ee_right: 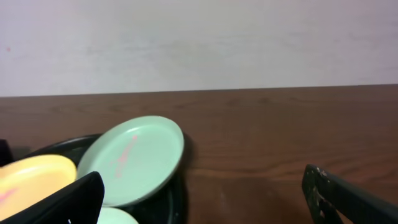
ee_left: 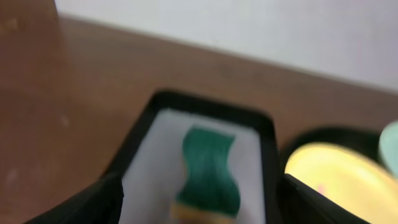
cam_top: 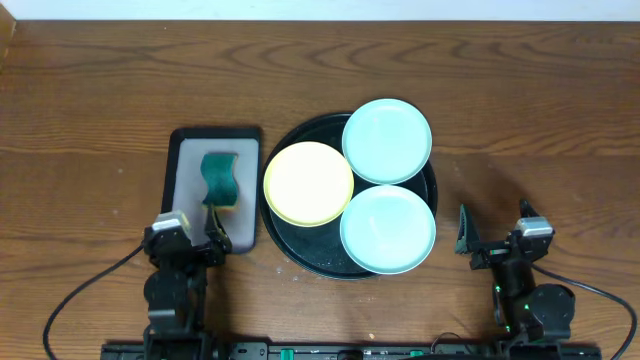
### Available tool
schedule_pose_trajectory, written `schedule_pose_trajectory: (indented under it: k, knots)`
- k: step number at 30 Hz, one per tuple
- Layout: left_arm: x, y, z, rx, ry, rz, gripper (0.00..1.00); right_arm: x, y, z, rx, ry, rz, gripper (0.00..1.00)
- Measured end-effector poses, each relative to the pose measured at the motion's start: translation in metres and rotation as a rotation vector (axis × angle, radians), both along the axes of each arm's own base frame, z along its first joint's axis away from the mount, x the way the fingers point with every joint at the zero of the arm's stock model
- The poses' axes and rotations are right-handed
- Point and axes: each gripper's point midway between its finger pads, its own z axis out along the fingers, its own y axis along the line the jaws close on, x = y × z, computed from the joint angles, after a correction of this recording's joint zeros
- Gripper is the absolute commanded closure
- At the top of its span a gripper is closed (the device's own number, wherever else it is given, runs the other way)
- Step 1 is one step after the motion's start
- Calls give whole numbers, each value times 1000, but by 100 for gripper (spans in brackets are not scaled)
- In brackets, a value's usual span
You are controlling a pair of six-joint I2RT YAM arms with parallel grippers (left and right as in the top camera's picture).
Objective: Clean dirty plates on tray and stack at the side
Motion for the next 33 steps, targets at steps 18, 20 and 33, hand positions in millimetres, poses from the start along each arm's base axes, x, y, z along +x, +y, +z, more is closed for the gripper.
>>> schedule_pose_trajectory:
  k: [18,20,33]
  knots:
    - [27,-2,80,-51,618,1,21,49,31,98,48,363,169,1]
    - [31,-3,86,-68,717,7,21,58,33,88,68,486,173,1]
    - [68,-4,78,-91,940,15,21,98,59,53,203,827,277,6]
